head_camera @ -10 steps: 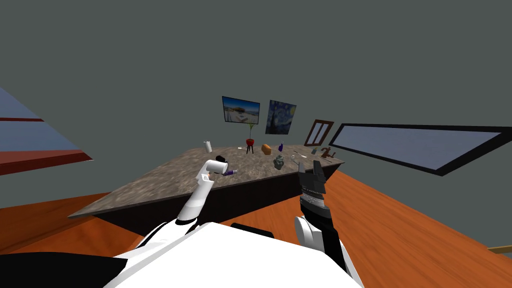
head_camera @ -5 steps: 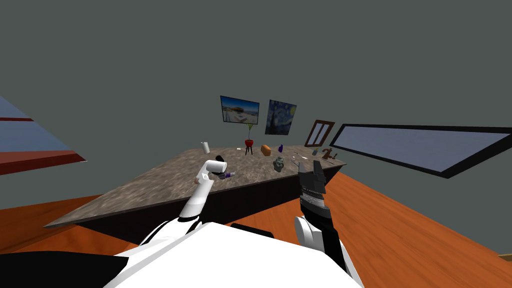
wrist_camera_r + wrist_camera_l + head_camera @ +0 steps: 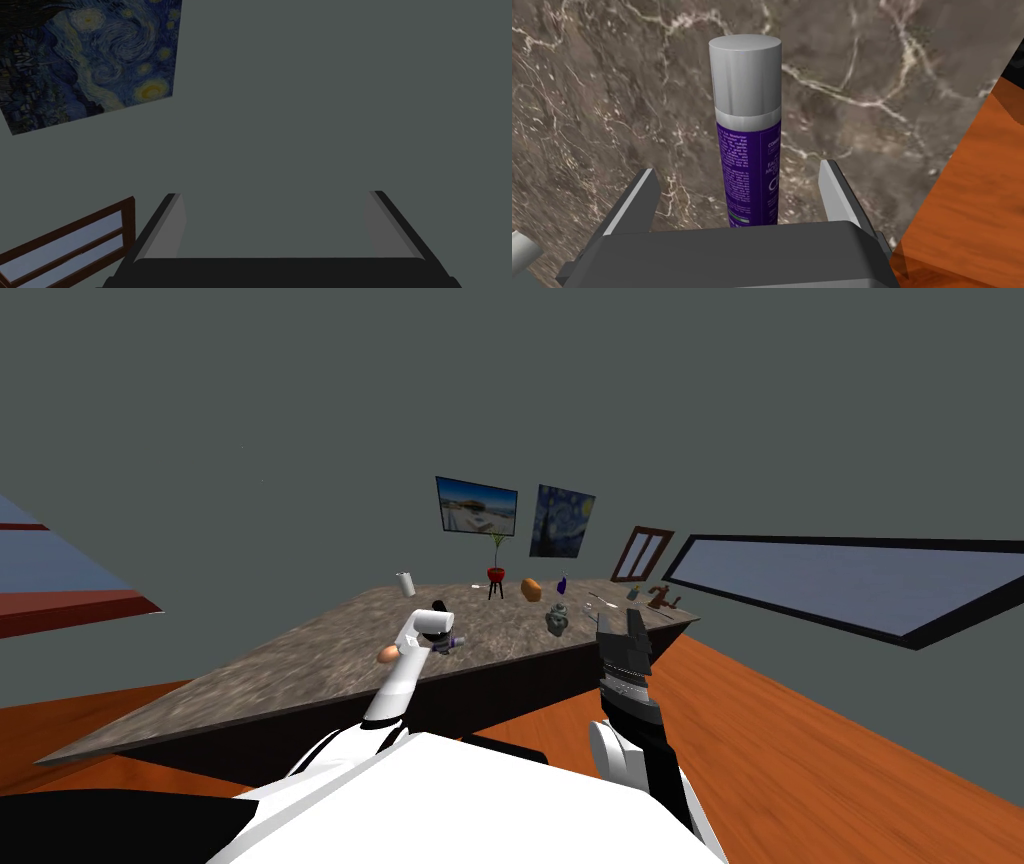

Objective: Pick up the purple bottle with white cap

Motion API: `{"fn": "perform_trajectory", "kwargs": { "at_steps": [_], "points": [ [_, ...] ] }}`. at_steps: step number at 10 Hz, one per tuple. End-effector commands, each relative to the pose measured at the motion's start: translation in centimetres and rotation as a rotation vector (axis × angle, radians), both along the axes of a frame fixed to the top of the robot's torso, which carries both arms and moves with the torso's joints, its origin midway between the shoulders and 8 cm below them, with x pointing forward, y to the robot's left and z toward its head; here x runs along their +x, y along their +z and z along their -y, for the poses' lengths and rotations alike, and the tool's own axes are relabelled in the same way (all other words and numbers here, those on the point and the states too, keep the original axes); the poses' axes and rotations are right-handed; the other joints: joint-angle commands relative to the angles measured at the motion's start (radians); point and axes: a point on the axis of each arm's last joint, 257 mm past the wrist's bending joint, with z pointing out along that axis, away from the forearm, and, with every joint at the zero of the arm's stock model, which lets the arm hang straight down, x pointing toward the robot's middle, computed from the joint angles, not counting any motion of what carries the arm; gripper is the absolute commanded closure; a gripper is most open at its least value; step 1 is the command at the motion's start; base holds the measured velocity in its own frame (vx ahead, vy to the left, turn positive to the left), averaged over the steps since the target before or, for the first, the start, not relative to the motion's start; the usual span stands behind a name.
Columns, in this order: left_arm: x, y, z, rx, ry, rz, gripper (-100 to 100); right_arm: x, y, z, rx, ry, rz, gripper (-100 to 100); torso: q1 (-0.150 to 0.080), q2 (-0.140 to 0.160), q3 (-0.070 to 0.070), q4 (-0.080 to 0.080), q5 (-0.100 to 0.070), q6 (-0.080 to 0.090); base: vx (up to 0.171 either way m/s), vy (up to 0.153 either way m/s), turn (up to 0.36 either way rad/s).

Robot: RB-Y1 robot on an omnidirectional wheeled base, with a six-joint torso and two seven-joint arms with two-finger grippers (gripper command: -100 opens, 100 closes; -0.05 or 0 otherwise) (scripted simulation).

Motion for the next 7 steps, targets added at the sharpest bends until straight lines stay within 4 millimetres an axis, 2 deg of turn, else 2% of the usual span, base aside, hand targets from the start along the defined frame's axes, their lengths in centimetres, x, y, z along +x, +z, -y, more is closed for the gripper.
{"fn": "perform_trajectory", "kwargs": {
  "at_steps": [1,2,5,6,7],
  "points": [
    [0.0,0.0,0.0,0.000,0.000,0.000,0,0.0,0.0,0.0,0.000,0.000,0.000,0,0.000,0.000,0.000,0.000,0.000,0.000,0.006,-0.003,0.000],
    [0.3,-0.8,0.0,0.000,-0.003,0.002,-100,0.0,0.0,0.0,0.000,0.000,0.000,0,0.001,0.002,0.001,0.000,0.000,0.000,0.012,0.000,0.014],
    [0.5,-1.9,-0.1,0.000,-0.006,0.003,-100,0.0,0.0,0.0,0.000,0.000,0.000,0,0.002,0.002,0.001,0.000,0.000,0.000,0.012,0.004,0.011],
    [0.4,-1.6,-0.1,0.000,-0.005,0.001,-100,0.0,0.0,0.0,0.000,0.000,0.000,0,0.002,0.002,0.001,0.000,0.000,0.000,0.005,0.003,0.001],
    [0.5,-1.6,-0.1,0.000,-0.005,0.003,100,0.0,0.0,0.0,0.000,0.000,0.000,0,0.002,0.002,0.001,0.001,0.000,0.000,0.000,0.000,0.000]
  ]
}}
